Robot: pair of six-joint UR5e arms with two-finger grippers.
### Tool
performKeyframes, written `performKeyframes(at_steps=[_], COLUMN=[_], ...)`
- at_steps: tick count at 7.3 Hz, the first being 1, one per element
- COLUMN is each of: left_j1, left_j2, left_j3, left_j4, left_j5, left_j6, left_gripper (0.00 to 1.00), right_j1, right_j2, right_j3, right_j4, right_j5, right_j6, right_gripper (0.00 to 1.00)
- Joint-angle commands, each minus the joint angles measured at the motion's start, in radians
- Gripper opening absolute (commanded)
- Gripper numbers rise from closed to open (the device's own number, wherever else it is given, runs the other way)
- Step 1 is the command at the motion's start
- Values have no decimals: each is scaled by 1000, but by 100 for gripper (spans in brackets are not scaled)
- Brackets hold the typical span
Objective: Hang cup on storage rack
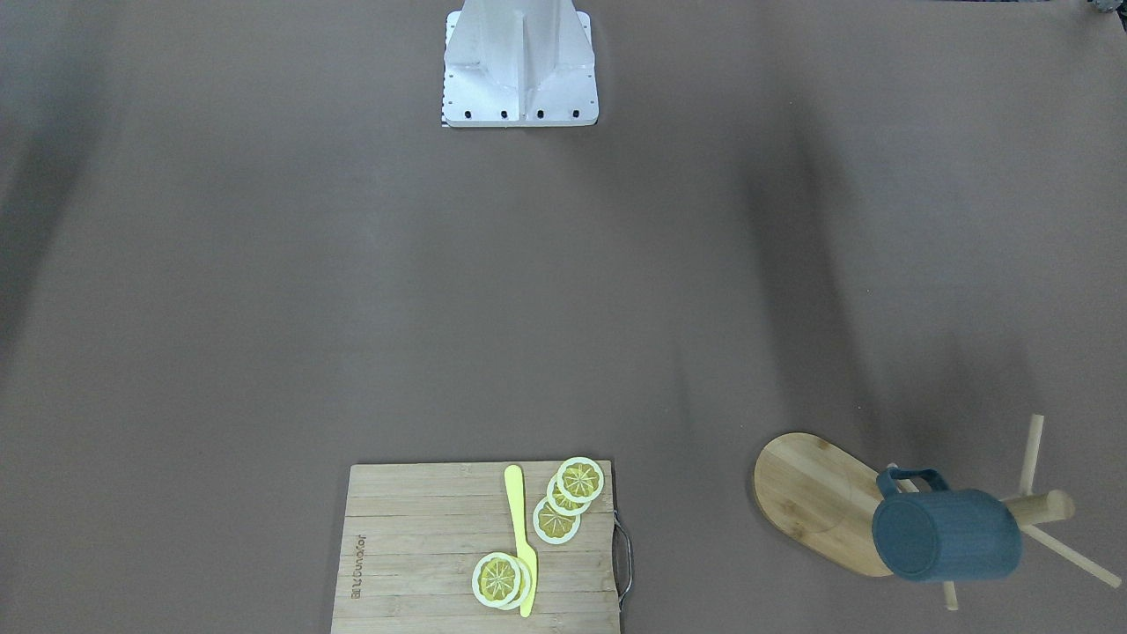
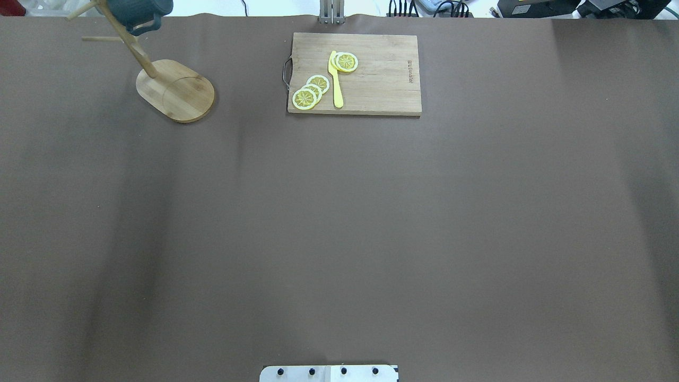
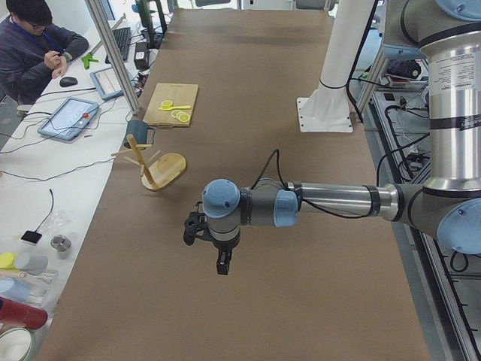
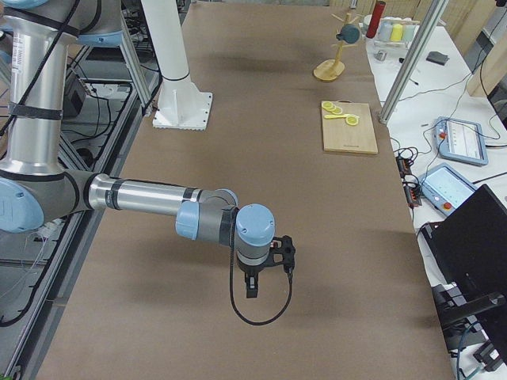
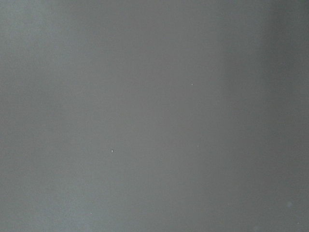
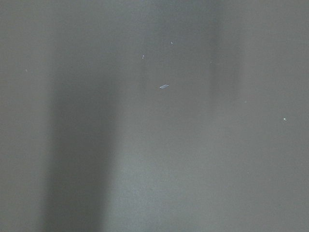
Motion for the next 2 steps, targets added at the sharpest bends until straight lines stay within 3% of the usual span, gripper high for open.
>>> performKeyframes(at_steps=[1,2], left_j1=[0,1], left_j2=[1,-1], left_j3=[0,0], left_j4=[0,0], left_j5=[0,0], left_j6=[0,0], left_gripper=[99,99], right_j1=[0,0], right_j2=[0,0], right_j3=[0,0], right_j4=[0,0], right_j5=[0,0], right_j6=[0,0], right_gripper=[100,100])
